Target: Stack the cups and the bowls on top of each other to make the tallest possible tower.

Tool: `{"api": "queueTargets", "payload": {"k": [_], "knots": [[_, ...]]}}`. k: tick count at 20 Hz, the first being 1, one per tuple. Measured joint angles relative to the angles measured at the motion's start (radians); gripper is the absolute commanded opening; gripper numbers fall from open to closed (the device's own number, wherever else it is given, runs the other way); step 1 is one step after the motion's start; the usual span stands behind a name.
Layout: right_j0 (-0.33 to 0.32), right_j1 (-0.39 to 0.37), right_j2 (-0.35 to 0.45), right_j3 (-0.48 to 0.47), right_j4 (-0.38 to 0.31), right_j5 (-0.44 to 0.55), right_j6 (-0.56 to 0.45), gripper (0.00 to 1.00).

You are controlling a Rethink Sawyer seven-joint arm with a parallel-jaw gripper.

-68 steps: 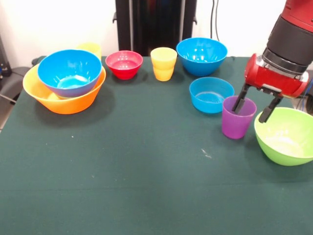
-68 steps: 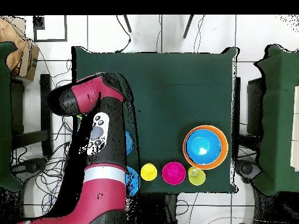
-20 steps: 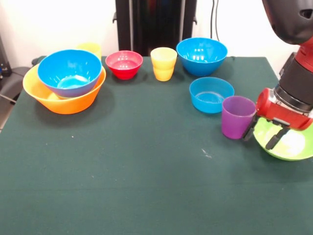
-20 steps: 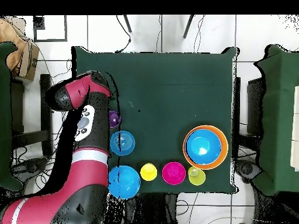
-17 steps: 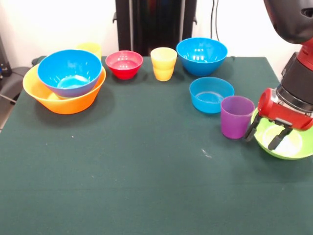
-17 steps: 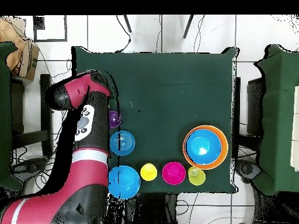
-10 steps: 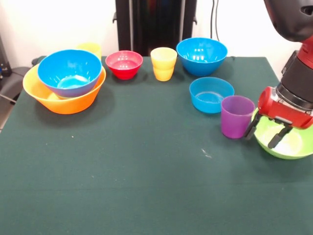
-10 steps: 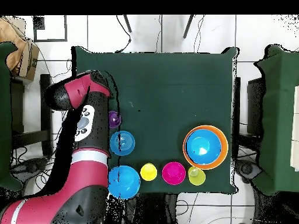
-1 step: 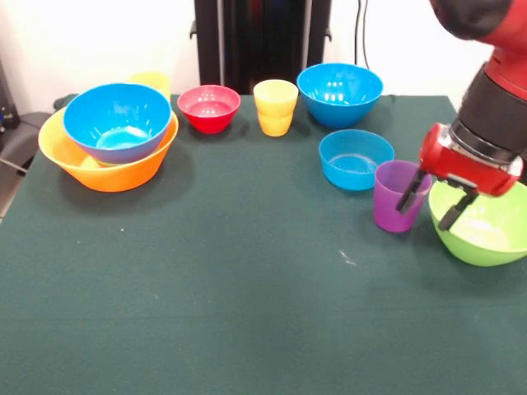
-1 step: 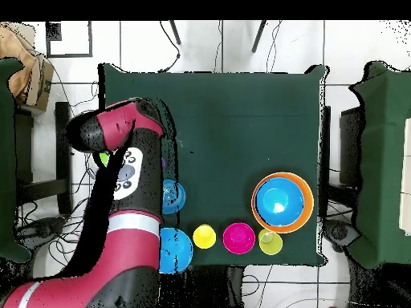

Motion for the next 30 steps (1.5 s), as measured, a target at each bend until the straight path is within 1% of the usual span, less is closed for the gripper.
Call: {"api": "queueTargets", "payload": {"k": [7,11,17,23,27,30], "knots": [[-0.074,-0.087,0.016,0.078,0.010,0.000,0.000,1.00],[-0.091,-0.112,0.016,0.087,0.010,0.000,0.000,1.00],[-0.088,-0.126,0.016,0.087,0.009,0.000,0.000,1.00],[-0.062,-0.133,0.013,0.095,0.008,-0.013,0.000,1.00],[-0.057,-0.137,0.012,0.121,0.007,-0.057,0.000,1.00],[-0.059,-0.141,0.011,0.150,0.007,-0.115,0.000,1.00]]}}
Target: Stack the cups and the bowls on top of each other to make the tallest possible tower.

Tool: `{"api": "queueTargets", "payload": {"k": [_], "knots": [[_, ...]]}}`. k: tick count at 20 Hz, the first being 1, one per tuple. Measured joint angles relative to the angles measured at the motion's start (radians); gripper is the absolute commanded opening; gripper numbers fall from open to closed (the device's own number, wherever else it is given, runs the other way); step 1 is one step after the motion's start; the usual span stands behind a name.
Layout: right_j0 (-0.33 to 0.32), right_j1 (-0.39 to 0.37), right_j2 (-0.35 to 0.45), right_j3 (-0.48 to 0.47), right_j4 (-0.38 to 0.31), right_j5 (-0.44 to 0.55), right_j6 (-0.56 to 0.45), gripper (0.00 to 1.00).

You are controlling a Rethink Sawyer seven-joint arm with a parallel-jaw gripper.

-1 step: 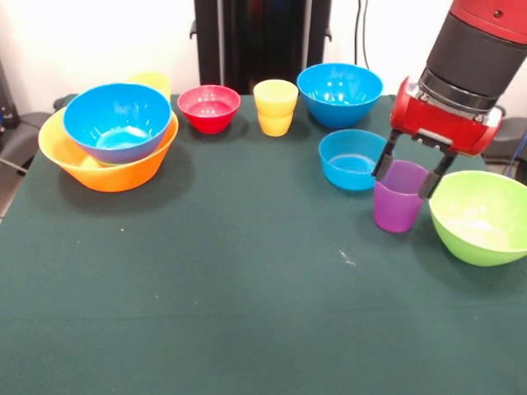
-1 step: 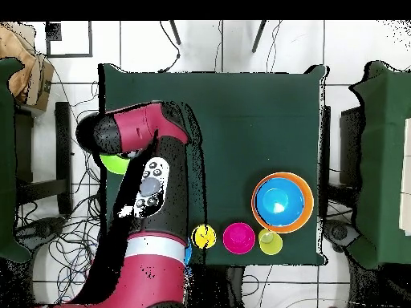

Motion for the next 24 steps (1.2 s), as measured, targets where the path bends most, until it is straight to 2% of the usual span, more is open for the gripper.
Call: {"api": "queueTargets", "payload": {"k": [5,9,12,18,24], "knots": [[-0.014,-0.004,-0.002,0.043,0.000,-0.113,0.000,1.00],[-0.053,-0.006,0.001,0.079,-0.007,-0.212,0.000,1.00],[-0.086,-0.007,0.009,0.096,-0.025,-0.238,0.000,1.00],[-0.172,-0.016,0.059,0.129,-0.139,-0.246,-0.025,1.00],[-0.218,-0.016,0.116,0.147,-0.263,-0.246,-0.127,1.00]]}}
